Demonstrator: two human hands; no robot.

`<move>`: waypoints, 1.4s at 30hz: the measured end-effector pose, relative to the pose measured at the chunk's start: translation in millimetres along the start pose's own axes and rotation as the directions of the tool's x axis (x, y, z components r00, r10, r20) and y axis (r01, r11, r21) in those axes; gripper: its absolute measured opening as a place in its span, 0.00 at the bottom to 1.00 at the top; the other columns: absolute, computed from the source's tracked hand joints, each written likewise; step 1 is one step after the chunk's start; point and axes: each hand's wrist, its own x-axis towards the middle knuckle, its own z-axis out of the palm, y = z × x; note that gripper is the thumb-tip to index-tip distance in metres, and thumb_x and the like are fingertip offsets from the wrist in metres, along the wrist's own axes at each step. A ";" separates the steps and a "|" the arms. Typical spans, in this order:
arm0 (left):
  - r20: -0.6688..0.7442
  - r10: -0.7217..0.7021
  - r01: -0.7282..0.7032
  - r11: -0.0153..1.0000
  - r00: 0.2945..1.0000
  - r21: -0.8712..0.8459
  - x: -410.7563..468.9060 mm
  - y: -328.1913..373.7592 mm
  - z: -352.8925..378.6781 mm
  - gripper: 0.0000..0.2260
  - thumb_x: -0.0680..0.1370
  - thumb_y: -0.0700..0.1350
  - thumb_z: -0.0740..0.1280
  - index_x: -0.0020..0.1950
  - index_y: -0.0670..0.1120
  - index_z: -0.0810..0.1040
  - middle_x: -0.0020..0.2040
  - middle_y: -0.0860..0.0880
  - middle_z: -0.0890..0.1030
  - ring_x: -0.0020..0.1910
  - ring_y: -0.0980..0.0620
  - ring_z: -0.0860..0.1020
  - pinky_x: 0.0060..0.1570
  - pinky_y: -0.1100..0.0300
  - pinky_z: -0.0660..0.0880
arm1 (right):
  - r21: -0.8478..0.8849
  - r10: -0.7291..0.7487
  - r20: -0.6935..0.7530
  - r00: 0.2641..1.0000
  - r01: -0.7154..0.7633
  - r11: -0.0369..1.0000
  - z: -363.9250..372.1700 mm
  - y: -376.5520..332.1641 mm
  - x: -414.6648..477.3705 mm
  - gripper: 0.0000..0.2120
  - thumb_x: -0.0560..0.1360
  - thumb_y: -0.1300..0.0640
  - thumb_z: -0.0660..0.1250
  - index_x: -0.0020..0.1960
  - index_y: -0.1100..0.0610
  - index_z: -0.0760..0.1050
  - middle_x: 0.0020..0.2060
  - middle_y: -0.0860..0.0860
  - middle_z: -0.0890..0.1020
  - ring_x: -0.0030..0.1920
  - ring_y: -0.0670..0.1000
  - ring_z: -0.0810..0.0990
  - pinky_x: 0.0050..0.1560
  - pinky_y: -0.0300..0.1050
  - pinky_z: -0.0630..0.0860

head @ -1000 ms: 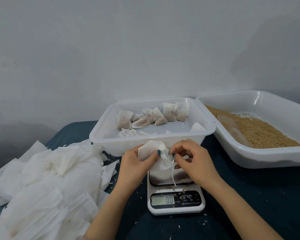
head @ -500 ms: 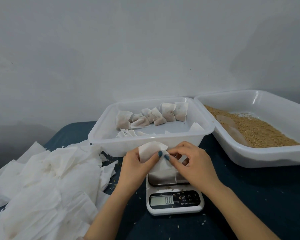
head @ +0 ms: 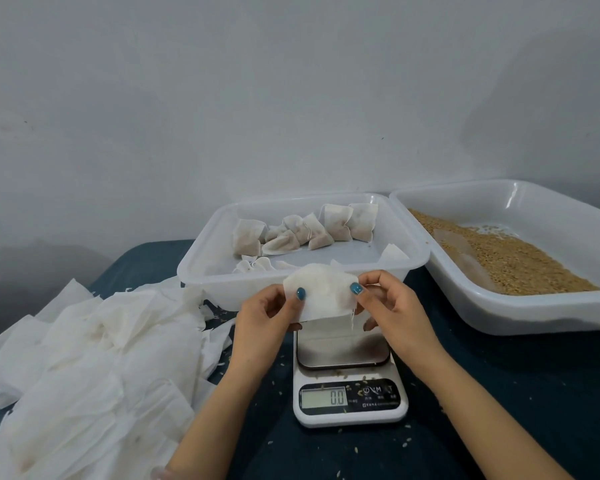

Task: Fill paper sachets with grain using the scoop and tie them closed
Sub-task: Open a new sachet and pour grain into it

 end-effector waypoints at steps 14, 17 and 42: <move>-0.019 0.085 -0.076 0.955 0.996 0.285 -5.0 2.6 5.3 0.07 0.76 0.50 0.73 0.47 0.49 0.78 0.39 0.52 0.81 0.37 0.57 0.79 0.41 0.58 0.80 | -0.145 -0.094 0.044 0.995 0.100 0.984 3.0 3.5 -7.8 0.14 0.81 0.51 0.62 0.47 0.62 0.73 0.38 0.59 0.77 0.37 0.49 0.72 0.40 0.53 0.73; -0.027 0.219 -0.190 0.899 0.975 0.394 -8.1 6.4 7.8 0.29 0.69 0.58 0.76 0.64 0.52 0.70 0.57 0.58 0.75 0.52 0.63 0.76 0.51 0.70 0.73 | -0.203 -0.161 0.074 0.984 0.173 0.964 5.3 -1.3 -10.5 0.16 0.79 0.44 0.58 0.45 0.57 0.72 0.34 0.51 0.76 0.32 0.42 0.70 0.34 0.40 0.69; 0.281 0.313 -0.418 0.596 0.907 0.686 -13.2 -1.0 0.5 0.16 0.75 0.53 0.64 0.61 0.52 0.69 0.50 0.57 0.74 0.45 0.57 0.71 0.41 0.61 0.66 | -0.272 -0.427 -0.070 0.902 0.395 0.878 0.8 -8.4 -12.2 0.13 0.77 0.48 0.61 0.45 0.50 0.82 0.41 0.43 0.82 0.50 0.48 0.79 0.51 0.43 0.74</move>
